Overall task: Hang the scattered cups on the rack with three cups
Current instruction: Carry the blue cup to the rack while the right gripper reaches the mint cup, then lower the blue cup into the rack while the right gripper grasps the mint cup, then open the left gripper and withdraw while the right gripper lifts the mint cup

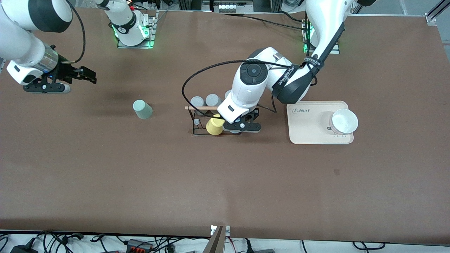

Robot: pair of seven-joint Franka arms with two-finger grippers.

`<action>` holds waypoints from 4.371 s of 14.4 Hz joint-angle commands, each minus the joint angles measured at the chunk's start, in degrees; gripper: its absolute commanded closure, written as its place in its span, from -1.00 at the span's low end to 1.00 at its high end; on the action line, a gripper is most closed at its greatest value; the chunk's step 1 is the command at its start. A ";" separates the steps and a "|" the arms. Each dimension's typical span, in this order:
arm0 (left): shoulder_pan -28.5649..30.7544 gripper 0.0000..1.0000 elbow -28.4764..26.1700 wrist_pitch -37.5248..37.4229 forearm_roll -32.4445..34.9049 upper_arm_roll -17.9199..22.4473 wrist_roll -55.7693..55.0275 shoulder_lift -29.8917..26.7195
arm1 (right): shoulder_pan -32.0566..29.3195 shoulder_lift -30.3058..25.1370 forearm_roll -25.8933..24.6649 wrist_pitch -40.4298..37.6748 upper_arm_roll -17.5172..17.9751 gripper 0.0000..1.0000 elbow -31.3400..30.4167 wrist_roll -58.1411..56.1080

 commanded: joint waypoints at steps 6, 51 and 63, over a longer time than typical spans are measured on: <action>-0.62 0.13 1.46 1.55 1.14 0.29 -0.32 3.59 | 5.39 3.99 0.57 11.83 -0.09 -1.00 -5.10 5.39; 26.90 -1.00 -5.89 -27.11 -1.39 7.29 38.87 -29.50 | 14.45 20.00 0.48 42.87 -0.18 -0.01 -17.41 16.20; 23.55 -1.00 -19.38 -21.04 -5.10 18.31 42.31 -39.83 | 14.80 9.27 0.48 19.01 0.00 0.52 -0.31 21.38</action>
